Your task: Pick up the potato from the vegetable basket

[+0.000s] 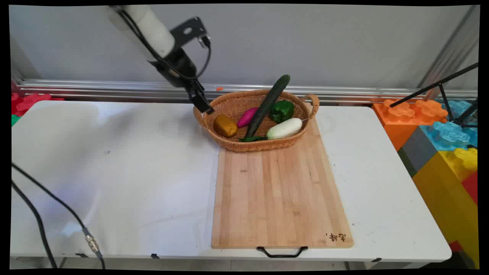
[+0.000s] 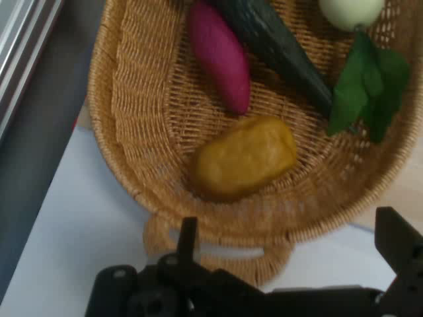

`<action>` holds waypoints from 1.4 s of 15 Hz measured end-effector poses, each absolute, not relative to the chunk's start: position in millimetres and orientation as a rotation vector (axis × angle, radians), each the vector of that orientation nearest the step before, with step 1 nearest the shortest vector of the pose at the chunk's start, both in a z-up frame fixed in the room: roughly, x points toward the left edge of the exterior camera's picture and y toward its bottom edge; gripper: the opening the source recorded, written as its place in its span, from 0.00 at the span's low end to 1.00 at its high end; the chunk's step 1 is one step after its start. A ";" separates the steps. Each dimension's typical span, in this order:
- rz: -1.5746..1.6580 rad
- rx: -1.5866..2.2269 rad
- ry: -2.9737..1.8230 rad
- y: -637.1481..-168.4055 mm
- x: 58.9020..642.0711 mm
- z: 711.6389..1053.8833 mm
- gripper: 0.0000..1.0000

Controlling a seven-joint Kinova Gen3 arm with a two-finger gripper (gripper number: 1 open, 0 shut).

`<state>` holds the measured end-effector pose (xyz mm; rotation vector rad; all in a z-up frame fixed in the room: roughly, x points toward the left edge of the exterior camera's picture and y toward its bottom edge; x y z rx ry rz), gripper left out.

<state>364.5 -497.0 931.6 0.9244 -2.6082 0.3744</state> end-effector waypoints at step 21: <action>0.194 0.845 -2.685 -592.7 332.4 835.7 1.00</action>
